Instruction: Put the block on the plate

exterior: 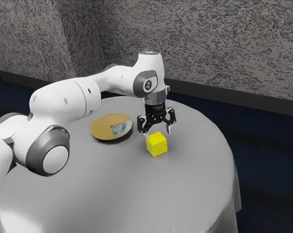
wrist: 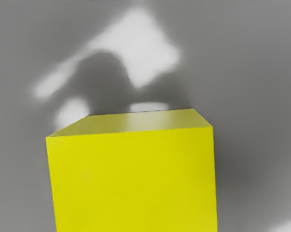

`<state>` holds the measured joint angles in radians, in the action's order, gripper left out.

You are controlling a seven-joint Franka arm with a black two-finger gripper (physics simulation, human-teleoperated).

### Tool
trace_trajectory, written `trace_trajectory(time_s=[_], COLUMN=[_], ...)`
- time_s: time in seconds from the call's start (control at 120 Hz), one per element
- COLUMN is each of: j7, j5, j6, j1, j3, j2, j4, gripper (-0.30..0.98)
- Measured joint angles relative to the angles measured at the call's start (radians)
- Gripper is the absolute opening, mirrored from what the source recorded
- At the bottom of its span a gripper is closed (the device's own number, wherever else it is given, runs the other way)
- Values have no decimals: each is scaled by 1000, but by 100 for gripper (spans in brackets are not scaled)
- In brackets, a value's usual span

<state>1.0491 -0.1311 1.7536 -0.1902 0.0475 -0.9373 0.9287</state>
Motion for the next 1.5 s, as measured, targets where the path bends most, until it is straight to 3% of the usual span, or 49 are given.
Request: trace_trajectory(time_s=[1.133,1.5], j7=[64,68], j5=[-27,-40], j6=[72,69], j1=[3,5], j3=[13,14], j2=[-49,-45], j4=[50,49], gripper=[69,46])
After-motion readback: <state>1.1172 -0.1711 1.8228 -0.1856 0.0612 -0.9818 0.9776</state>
